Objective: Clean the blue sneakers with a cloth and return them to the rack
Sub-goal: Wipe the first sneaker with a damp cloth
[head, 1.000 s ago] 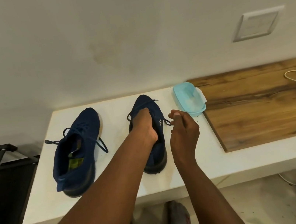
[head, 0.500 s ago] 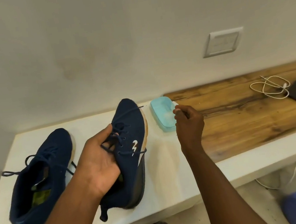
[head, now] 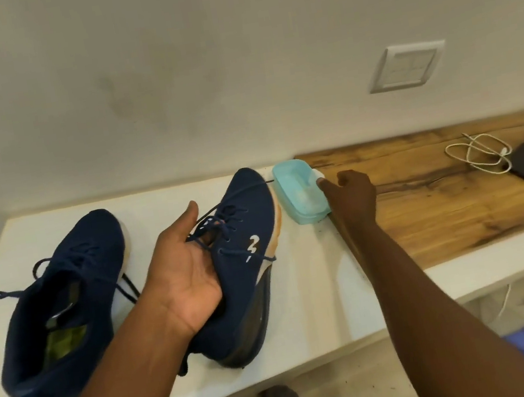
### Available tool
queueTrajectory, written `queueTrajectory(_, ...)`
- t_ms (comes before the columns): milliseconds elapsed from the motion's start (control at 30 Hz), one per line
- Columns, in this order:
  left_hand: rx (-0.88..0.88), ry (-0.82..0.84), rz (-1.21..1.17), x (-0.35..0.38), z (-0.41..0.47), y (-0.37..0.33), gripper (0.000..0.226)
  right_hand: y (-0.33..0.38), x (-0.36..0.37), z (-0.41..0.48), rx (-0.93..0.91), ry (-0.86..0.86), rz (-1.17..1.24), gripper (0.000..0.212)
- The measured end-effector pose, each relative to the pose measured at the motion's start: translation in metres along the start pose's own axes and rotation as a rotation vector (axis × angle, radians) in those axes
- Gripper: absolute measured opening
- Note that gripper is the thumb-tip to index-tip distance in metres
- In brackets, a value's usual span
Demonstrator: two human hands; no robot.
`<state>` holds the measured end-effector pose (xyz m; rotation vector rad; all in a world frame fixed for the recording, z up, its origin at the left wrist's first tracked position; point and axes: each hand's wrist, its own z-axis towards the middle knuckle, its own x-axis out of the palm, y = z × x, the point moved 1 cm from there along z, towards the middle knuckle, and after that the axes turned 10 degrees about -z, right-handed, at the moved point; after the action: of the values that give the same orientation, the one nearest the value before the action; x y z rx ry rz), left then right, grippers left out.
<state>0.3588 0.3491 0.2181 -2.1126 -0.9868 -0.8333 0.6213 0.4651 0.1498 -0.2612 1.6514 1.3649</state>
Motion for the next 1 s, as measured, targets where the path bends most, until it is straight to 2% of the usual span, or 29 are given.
queueTrajectory(67,-0.016,0.008,0.001,-0.001,0.001,-0.001,0.057,-0.002,0.009,0.009,0.074,0.060,-0.041,0.066)
queueTrajectory(100,-0.024,0.014,-0.005,-0.001,0.002,0.000,0.059,-0.003,0.012,0.011,0.108,0.061,-0.014,0.064)
queueTrajectory(233,-0.029,0.041,-0.049,-0.005,0.008,-0.003,0.072,-0.002,0.021,0.006,0.138,-0.029,0.154,0.030)
queueTrajectory(367,-0.037,0.071,-0.061,-0.006,0.005,-0.003,0.079,-0.002,0.018,0.000,0.126,-0.109,0.289,0.013)
queueTrajectory(500,-0.042,0.051,-0.052,-0.004,0.002,-0.005,0.074,0.010,0.003,-0.005,0.073,-0.149,0.338,0.010)
queueTrajectory(600,-0.032,0.052,-0.042,-0.002,-0.002,-0.003,0.051,0.014,-0.004,-0.005,0.074,-0.130,0.369,0.009)
queueTrajectory(667,-0.030,0.051,-0.036,-0.002,-0.003,-0.002,0.046,0.010,-0.001,-0.006,0.130,-0.116,0.426,0.006)
queueTrajectory(800,-0.031,0.050,-0.031,-0.006,-0.002,-0.004,0.063,0.001,0.008,-0.007,0.241,-0.070,0.554,0.007)
queueTrajectory(900,-0.033,0.062,-0.036,-0.005,0.000,-0.003,0.071,0.001,0.008,-0.006,0.153,-0.079,0.467,0.008)
queueTrajectory(1000,-0.032,0.064,-0.028,-0.006,0.001,-0.002,0.059,0.003,0.006,-0.012,-0.074,-0.143,0.217,0.006)
